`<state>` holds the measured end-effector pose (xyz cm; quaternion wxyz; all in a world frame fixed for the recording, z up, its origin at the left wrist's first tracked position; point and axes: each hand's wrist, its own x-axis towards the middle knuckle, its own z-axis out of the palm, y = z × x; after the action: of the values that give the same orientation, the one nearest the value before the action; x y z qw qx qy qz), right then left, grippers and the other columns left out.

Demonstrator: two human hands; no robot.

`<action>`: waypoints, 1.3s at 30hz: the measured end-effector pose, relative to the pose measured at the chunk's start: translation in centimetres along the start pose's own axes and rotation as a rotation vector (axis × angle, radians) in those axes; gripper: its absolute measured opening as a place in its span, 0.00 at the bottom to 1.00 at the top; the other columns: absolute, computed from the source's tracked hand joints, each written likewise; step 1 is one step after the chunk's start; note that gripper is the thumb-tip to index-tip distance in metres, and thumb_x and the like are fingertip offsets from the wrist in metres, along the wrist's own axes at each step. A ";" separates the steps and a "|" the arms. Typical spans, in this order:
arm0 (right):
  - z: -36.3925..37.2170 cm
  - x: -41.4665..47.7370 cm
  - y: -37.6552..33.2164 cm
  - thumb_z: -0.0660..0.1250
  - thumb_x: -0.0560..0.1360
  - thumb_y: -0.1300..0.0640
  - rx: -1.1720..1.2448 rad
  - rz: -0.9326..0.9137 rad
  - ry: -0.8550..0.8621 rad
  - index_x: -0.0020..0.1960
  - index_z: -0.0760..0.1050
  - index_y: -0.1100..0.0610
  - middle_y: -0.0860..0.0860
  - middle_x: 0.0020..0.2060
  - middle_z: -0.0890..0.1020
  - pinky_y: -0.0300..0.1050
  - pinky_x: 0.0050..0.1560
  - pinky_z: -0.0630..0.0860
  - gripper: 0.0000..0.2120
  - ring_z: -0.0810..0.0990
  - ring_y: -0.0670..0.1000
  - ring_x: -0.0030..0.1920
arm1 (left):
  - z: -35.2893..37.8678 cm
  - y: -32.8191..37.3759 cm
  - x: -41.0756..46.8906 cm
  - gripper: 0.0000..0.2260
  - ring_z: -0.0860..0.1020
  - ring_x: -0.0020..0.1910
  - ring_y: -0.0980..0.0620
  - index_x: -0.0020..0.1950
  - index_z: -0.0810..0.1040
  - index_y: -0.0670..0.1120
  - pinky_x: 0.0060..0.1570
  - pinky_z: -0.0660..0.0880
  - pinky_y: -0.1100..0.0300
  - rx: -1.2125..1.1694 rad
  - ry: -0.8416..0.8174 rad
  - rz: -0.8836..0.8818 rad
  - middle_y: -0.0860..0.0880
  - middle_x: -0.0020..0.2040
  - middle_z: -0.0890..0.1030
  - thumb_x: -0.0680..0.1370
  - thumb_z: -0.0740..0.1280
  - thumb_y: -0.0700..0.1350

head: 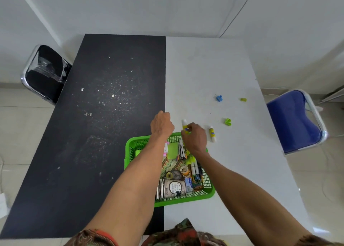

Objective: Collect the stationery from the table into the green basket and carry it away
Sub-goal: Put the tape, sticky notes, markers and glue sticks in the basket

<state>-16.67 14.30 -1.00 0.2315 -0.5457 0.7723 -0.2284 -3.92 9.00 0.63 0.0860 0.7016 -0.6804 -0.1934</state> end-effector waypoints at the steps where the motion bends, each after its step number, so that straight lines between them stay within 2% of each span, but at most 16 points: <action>1: 0.6 -0.9 -0.1 0.68 0.72 0.52 -0.017 -0.002 -0.018 0.52 0.79 0.58 0.53 0.47 0.83 0.46 0.44 0.75 0.12 0.81 0.55 0.47 | -0.1 -0.1 -0.1 0.10 0.77 0.53 0.44 0.59 0.77 0.42 0.51 0.76 0.51 -0.002 0.004 -0.003 0.44 0.57 0.75 0.78 0.65 0.40; 7: 3.2 -5.0 0.8 0.69 0.72 0.53 -0.076 0.056 -0.158 0.54 0.77 0.59 0.54 0.44 0.84 0.43 0.39 0.74 0.13 0.81 0.55 0.44 | -0.3 -1.3 -0.3 0.09 0.77 0.51 0.45 0.56 0.78 0.42 0.50 0.77 0.50 -0.018 0.015 -0.029 0.44 0.55 0.76 0.77 0.64 0.38; 12: 4.3 -6.1 1.1 0.69 0.74 0.52 -0.138 0.066 -0.252 0.58 0.75 0.59 0.55 0.46 0.83 0.40 0.37 0.71 0.16 0.81 0.55 0.45 | 0.2 -2.5 -0.4 0.09 0.77 0.52 0.45 0.56 0.78 0.42 0.49 0.77 0.51 -0.007 -0.001 -0.043 0.44 0.55 0.76 0.77 0.65 0.38; 17: 4.7 -6.2 0.7 0.70 0.73 0.51 -0.193 0.063 -0.290 0.58 0.76 0.57 0.54 0.46 0.84 0.40 0.37 0.72 0.17 0.82 0.54 0.46 | 0.4 -3.0 -0.2 0.09 0.77 0.52 0.44 0.57 0.78 0.42 0.50 0.77 0.50 -0.008 -0.015 -0.055 0.44 0.56 0.76 0.77 0.65 0.38; 23: 4.0 -6.6 1.1 0.68 0.73 0.53 -0.302 -0.030 -0.345 0.57 0.76 0.54 0.51 0.43 0.83 0.38 0.35 0.67 0.13 0.75 0.50 0.37 | 0.2 -2.6 0.2 0.08 0.77 0.50 0.45 0.55 0.79 0.42 0.48 0.77 0.52 -0.021 0.004 -0.050 0.44 0.55 0.76 0.77 0.65 0.37; 27: 4.0 -6.5 1.0 0.69 0.73 0.53 -0.306 -0.029 -0.355 0.56 0.76 0.56 0.52 0.43 0.83 0.39 0.34 0.70 0.14 0.77 0.51 0.38 | 0.1 -2.2 0.3 0.08 0.77 0.50 0.45 0.55 0.78 0.42 0.49 0.77 0.51 -0.022 0.003 -0.048 0.44 0.55 0.76 0.77 0.65 0.37; 30: 4.3 -6.1 0.4 0.68 0.74 0.56 -0.299 0.017 -0.338 0.55 0.76 0.59 0.55 0.45 0.82 0.42 0.35 0.73 0.12 0.79 0.53 0.40 | 0.1 -2.0 0.2 0.08 0.77 0.50 0.45 0.55 0.78 0.41 0.49 0.77 0.51 -0.025 0.001 -0.050 0.44 0.55 0.76 0.77 0.65 0.37; 33: 4.5 -5.3 -0.2 0.65 0.75 0.61 -0.340 0.047 -0.334 0.55 0.75 0.62 0.56 0.46 0.81 0.41 0.34 0.70 0.09 0.76 0.52 0.39 | 0.0 -2.1 0.0 0.08 0.77 0.50 0.45 0.55 0.78 0.41 0.48 0.77 0.52 -0.027 0.000 -0.051 0.44 0.55 0.76 0.77 0.65 0.37; 36: 4.8 -4.4 -1.0 0.63 0.76 0.67 -0.404 0.013 -0.365 0.56 0.74 0.64 0.57 0.49 0.81 0.40 0.39 0.73 0.09 0.78 0.52 0.44 | -0.1 -2.3 -0.3 0.08 0.77 0.50 0.46 0.55 0.78 0.41 0.47 0.76 0.54 -0.028 -0.002 -0.049 0.44 0.54 0.76 0.78 0.64 0.38; 39: 5.2 -3.9 -1.5 0.63 0.76 0.66 -0.438 -0.036 -0.377 0.56 0.74 0.62 0.56 0.48 0.81 0.39 0.40 0.75 0.09 0.77 0.51 0.42 | -0.1 -3.0 -0.6 0.08 0.77 0.51 0.45 0.56 0.78 0.41 0.48 0.76 0.52 -0.031 0.001 -0.046 0.44 0.55 0.76 0.78 0.63 0.38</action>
<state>-11.22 17.06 -3.72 0.2435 -0.6291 0.7368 0.0455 -1.12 9.77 -0.30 0.0928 0.7156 -0.6611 -0.2055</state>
